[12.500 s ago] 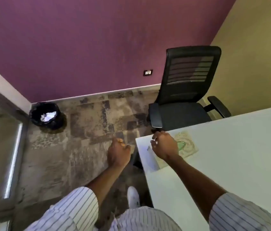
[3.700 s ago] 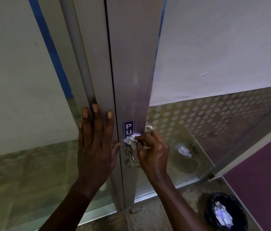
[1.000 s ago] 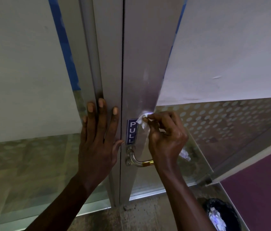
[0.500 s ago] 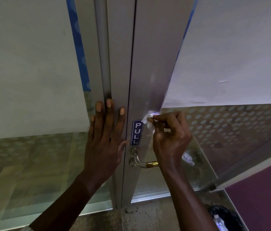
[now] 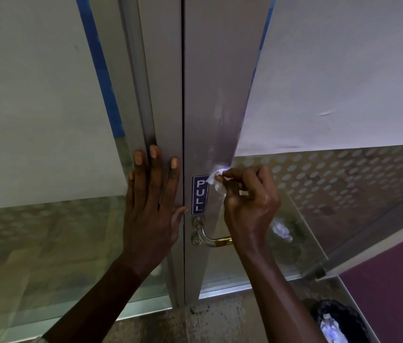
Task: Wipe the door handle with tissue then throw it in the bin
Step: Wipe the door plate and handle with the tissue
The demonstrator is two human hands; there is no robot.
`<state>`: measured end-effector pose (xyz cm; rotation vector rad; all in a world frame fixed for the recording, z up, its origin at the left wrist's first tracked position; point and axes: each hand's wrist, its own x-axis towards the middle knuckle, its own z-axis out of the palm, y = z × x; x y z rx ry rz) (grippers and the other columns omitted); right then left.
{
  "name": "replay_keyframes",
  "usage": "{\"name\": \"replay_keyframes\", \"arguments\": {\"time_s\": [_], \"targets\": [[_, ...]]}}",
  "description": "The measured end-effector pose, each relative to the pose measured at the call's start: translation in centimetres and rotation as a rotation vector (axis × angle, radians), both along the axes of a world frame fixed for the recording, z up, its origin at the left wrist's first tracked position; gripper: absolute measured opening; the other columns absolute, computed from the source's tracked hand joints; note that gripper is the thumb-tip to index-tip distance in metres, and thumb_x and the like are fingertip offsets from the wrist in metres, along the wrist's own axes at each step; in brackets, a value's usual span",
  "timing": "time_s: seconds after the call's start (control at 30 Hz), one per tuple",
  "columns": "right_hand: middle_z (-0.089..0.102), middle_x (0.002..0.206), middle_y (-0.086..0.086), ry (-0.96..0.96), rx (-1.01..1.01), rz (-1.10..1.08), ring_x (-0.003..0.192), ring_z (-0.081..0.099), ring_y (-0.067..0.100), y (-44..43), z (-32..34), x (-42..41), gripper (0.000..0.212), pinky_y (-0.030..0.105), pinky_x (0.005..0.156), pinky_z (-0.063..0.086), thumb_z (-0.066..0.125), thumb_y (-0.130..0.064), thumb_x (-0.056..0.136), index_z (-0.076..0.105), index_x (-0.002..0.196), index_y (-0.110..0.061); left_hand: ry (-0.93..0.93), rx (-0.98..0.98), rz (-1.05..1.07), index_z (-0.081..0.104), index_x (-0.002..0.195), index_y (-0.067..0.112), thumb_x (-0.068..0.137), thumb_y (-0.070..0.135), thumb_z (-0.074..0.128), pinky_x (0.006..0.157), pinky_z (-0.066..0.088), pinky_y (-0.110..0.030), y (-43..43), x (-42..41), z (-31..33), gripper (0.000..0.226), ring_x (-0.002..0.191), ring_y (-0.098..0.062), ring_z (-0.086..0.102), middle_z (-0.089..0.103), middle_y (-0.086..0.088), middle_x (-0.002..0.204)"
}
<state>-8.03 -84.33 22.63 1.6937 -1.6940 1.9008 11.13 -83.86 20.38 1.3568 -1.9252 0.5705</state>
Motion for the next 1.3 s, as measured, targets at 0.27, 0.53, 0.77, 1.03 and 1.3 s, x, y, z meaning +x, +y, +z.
{"name": "replay_keyframes", "arguments": {"time_s": [0.27,0.53,0.77,1.03,1.3], "targets": [[0.063,0.081,0.005,0.061,0.222,0.011,0.066,0.061,0.022,1.6,-3.7,0.8,0.02,0.042,0.053,0.054,0.089,0.01,0.076,0.078,0.078,-0.006,0.016,0.012,0.024,0.016,0.173,0.01,0.094,0.045,0.081,0.143,-0.004,-0.045,0.1,-0.2,0.4,0.109,0.172,-0.028,-0.025,-0.028,-0.005,0.183],[0.059,0.084,0.003,0.024,0.018,-0.007,0.068,0.059,0.023,0.1,-1.5,0.2,0.019,0.042,0.053,0.052,0.089,0.005,0.081,0.08,0.086,-0.011,0.02,-0.006,0.019,0.02,0.173,0.009,0.098,0.041,0.08,0.142,-0.002,-0.046,0.0,-0.2,0.3,0.101,0.173,-0.029,-0.024,-0.026,-0.005,0.184],[0.064,0.083,0.005,0.05,0.247,-0.005,0.068,0.063,0.023,1.3,-3.9,0.5,0.018,0.044,0.053,0.056,0.09,0.005,0.077,0.076,0.079,-0.007,0.022,-0.006,0.035,0.018,0.173,0.008,0.092,0.043,0.085,0.143,-0.005,-0.045,0.0,-0.3,0.3,0.111,0.173,-0.03,-0.023,-0.025,-0.006,0.184],[0.061,0.086,0.006,0.054,0.024,-0.031,0.069,0.06,0.021,0.0,-0.6,0.1,0.017,0.035,0.054,0.052,0.09,0.004,0.081,0.078,0.085,-0.007,0.023,-0.016,0.03,0.02,0.173,0.008,0.089,0.04,0.089,0.143,-0.006,-0.044,0.1,-0.3,0.5,0.112,0.172,-0.029,-0.024,-0.025,-0.006,0.184],[0.062,0.085,0.008,0.093,0.237,-0.017,0.069,0.062,0.023,1.6,-3.5,0.5,0.023,0.042,0.053,0.057,0.087,0.015,0.074,0.074,0.08,-0.004,0.029,0.0,0.037,0.019,0.172,0.008,0.09,0.038,0.088,0.143,-0.006,-0.044,0.4,-0.6,0.7,0.111,0.172,-0.027,-0.027,-0.029,-0.004,0.183]]}}
